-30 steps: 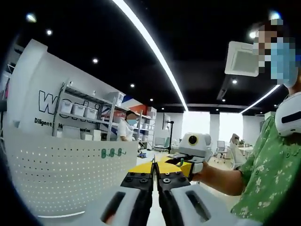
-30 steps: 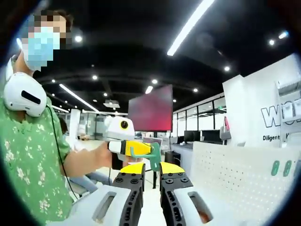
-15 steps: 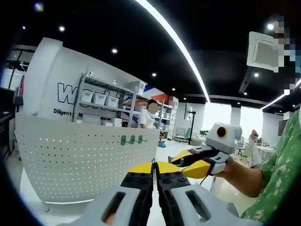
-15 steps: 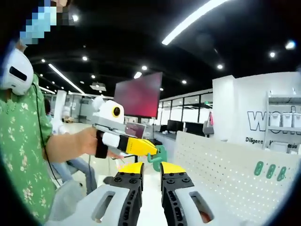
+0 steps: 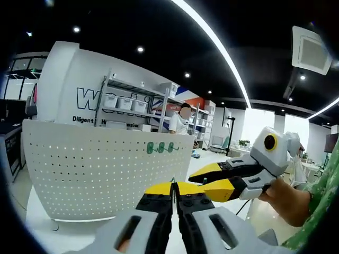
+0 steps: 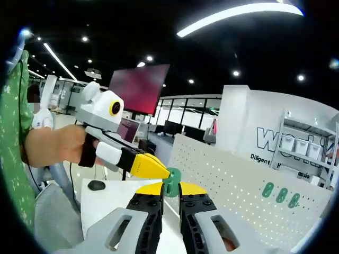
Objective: Insert the hook assembly into the mounting plate slot until the hook locks in place.
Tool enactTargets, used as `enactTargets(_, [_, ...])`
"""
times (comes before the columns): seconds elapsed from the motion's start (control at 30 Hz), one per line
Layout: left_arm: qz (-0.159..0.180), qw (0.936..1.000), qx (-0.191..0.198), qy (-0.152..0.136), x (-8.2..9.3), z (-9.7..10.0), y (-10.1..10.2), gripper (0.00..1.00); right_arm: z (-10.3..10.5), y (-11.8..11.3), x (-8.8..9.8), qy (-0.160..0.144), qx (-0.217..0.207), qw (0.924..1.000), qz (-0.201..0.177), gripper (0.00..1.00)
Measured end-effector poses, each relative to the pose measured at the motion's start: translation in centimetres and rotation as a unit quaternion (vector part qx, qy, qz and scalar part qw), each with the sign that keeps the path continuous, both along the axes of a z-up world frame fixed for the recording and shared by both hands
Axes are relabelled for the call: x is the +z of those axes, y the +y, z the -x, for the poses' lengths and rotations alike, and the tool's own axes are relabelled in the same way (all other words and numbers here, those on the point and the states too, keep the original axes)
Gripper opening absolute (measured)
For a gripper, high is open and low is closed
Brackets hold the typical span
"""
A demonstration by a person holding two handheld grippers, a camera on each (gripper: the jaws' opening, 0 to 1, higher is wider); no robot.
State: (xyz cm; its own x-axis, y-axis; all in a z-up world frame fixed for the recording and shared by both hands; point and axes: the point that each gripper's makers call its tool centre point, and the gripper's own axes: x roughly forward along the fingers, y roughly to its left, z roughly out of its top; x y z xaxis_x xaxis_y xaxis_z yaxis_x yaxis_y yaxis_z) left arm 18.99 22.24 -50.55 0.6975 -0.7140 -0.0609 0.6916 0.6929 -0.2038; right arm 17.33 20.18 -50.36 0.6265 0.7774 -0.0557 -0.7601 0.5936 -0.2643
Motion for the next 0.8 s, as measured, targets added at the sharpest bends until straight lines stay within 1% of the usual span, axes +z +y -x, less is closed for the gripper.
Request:
enactTargets(0.07, [-0.001, 1.0, 0.003, 0.003, -0.1, -0.2, -0.1, 0.02, -0.2, -0.1, -0.1, 0.003, -0.007, 1.0, 0.0, 0.08])
enactTargets(0.13, [0.003, 1.0, 0.003, 0.006, -0.2, -0.2, -0.3, 0.02, -0.5, -0.2, -0.4, -0.002, -0.017, 0.9998, 0.012, 0.07])
enactTargets(0.47, [0.005, 0.9999, -0.004, 0.009, -0.2, 0.0, -1.1, 0.02, -0.8, -0.1, -0.6, -0.008, -0.025, 0.9994, 0.021, 0.04])
enactTargets(0.8, [0.013, 0.9998, -0.006, 0.011, 0.1, 0.2, -1.3, 0.02, -0.9, 0.0, -0.8, -0.014, -0.031, 0.9989, 0.031, 0.03])
